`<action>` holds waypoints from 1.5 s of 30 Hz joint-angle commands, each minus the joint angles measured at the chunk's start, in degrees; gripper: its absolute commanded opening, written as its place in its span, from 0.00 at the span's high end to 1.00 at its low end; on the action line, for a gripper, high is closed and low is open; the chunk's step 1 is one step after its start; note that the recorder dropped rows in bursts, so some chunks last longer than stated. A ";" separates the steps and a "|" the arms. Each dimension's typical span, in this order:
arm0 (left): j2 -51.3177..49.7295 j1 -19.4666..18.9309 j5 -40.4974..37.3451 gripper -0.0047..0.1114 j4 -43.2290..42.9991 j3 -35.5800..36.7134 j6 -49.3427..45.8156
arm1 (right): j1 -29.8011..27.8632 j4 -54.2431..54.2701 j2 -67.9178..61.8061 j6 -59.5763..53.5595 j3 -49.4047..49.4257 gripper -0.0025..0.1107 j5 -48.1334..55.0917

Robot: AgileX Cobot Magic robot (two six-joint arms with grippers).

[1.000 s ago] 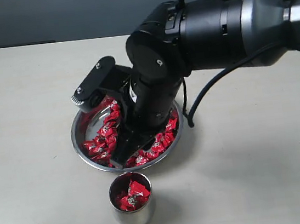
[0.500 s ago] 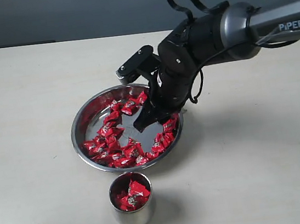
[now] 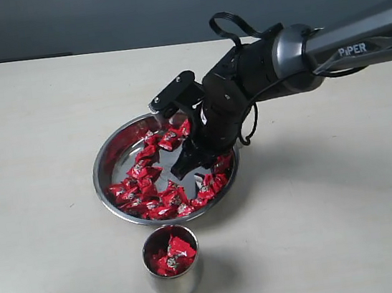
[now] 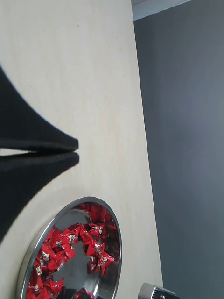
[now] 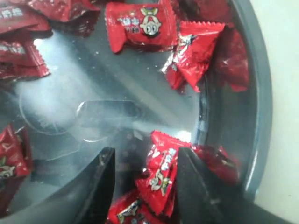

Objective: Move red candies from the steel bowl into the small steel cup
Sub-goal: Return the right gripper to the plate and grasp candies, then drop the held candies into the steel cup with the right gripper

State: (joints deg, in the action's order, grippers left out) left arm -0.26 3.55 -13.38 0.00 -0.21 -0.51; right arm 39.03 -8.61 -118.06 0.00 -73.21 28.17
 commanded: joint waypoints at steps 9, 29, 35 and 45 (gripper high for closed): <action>0.26 0.04 0.14 0.96 0.31 0.21 -0.01 | -0.71 -1.38 -0.54 0.00 -0.20 0.71 -0.33; 0.26 0.04 0.14 0.96 0.31 0.21 -0.01 | -0.71 1.38 2.65 0.00 -0.20 0.98 -6.56; 0.26 0.04 0.14 0.96 0.31 0.21 -0.01 | -0.59 8.17 8.55 0.00 -0.20 0.98 -0.27; 0.26 0.04 0.14 0.96 0.31 0.21 -0.01 | 6.57 31.86 18.51 -19.40 -0.07 0.98 16.15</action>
State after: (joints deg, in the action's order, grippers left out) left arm -0.26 3.55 -13.38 0.00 -0.21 -0.51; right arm 42.94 17.87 -101.91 -14.17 -73.21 41.05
